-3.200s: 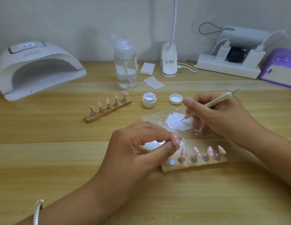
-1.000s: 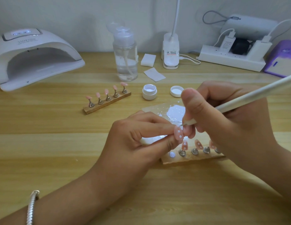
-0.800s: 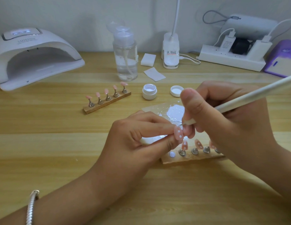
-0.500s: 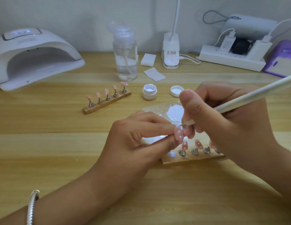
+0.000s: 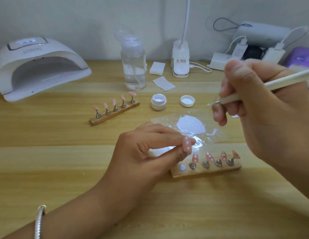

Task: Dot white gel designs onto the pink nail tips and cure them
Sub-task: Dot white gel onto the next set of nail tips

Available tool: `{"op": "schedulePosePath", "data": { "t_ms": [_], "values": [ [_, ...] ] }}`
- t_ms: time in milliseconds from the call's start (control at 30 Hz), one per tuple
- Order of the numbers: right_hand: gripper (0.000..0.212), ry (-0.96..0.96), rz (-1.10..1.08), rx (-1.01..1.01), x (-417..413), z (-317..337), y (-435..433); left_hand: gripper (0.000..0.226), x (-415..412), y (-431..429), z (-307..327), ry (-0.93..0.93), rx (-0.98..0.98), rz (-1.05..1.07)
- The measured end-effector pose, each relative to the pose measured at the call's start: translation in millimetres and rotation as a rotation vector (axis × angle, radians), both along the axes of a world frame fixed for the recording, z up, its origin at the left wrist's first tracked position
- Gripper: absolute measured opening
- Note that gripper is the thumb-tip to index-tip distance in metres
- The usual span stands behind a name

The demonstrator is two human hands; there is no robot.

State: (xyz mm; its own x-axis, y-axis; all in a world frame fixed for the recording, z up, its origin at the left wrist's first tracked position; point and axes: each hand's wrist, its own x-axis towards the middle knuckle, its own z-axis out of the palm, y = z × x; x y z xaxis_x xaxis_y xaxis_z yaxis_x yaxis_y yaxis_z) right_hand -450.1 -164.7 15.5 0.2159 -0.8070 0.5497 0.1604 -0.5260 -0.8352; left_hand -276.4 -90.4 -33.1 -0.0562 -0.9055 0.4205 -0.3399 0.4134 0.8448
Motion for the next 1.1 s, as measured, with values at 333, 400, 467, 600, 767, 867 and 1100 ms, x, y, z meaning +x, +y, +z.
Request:
{"op": "schedulePosePath", "data": {
  "t_ms": [333, 400, 467, 600, 767, 867, 1100],
  "values": [
    [0.024, 0.385, -0.398, -0.041, -39.3, -10.6, -46.6, 0.005, 0.9, 0.1, -0.9, 0.040, -0.023, 0.040],
    [0.031, 0.595, -0.494, -0.093, -49.5, -20.0, -53.9, 0.004, 0.9, -0.3, -1.1, 0.041, -0.030, 0.046],
    [0.035, 0.765, -0.498, -0.172, -56.6, -26.8, -57.3, 0.004, 1.4, -0.6, -1.1, 0.043, -0.026, 0.048],
    [0.008, 1.025, -0.409, -0.231, -60.3, -35.0, -63.2, 0.003, 2.1, -0.5, -1.6, 0.046, -0.028, 0.053],
    [0.015, 0.911, -0.382, -0.122, -60.7, -30.8, -60.5, 0.008, 1.4, 0.1, -0.5, 0.044, -0.030, 0.060],
    [0.018, 0.955, -0.425, -0.070, -66.9, -22.4, -64.3, 0.009, 0.7, -0.3, 0.2, 0.038, -0.029, 0.060],
    [0.034, 1.090, -0.369, -0.044, -69.1, -19.7, -63.4, 0.011, 0.7, -0.6, 0.3, 0.023, -0.025, 0.065]
  ]
}}
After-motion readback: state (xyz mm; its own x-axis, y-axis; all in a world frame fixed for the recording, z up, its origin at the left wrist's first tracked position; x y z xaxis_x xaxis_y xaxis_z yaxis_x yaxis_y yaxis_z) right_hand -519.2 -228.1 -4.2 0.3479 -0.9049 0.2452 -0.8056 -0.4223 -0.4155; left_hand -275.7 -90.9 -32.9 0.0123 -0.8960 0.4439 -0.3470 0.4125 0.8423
